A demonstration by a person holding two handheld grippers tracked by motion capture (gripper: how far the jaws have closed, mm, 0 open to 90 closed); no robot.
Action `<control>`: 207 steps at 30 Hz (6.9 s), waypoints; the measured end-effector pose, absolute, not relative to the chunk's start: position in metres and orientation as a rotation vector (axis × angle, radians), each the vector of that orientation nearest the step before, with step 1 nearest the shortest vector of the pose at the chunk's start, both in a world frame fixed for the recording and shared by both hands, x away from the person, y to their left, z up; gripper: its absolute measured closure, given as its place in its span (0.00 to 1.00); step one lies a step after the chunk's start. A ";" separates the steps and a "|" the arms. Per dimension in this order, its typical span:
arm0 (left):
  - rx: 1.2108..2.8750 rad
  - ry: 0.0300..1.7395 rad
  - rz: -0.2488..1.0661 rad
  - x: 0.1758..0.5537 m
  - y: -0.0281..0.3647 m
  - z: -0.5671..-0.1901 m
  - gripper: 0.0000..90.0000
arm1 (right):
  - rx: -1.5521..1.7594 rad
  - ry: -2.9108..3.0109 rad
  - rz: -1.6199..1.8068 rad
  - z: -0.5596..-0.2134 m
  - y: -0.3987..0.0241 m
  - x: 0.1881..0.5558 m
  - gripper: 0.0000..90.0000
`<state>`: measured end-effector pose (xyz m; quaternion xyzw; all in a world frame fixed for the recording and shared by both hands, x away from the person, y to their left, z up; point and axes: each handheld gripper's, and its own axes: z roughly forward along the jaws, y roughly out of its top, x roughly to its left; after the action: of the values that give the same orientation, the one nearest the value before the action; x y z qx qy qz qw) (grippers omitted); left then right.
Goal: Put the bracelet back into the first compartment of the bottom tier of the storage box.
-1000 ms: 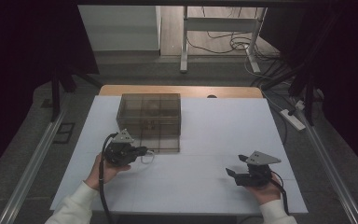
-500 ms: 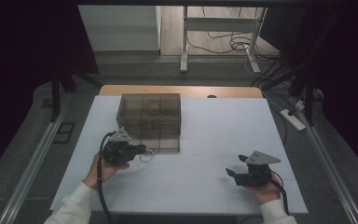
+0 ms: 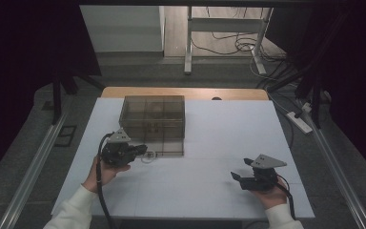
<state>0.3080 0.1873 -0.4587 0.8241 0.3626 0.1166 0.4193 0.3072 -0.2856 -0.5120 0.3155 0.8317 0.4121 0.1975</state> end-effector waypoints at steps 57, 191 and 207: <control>1.963 1.016 0.331 0.316 0.223 -0.453 0.96 | 0.893 2.326 1.151 -0.513 -0.286 0.308 0.26; 1.991 1.076 0.371 0.319 0.218 -0.480 0.36 | 0.894 2.325 1.140 -0.513 -0.288 0.307 0.26; 2.021 1.035 0.333 0.299 0.210 -0.486 0.36 | 0.894 2.325 1.138 -0.514 -0.288 0.307 0.26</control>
<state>0.2993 0.2101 -0.4862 0.8030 0.4112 0.1323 0.4106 0.3072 -0.2878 -0.5136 0.3199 0.8318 0.4070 0.2001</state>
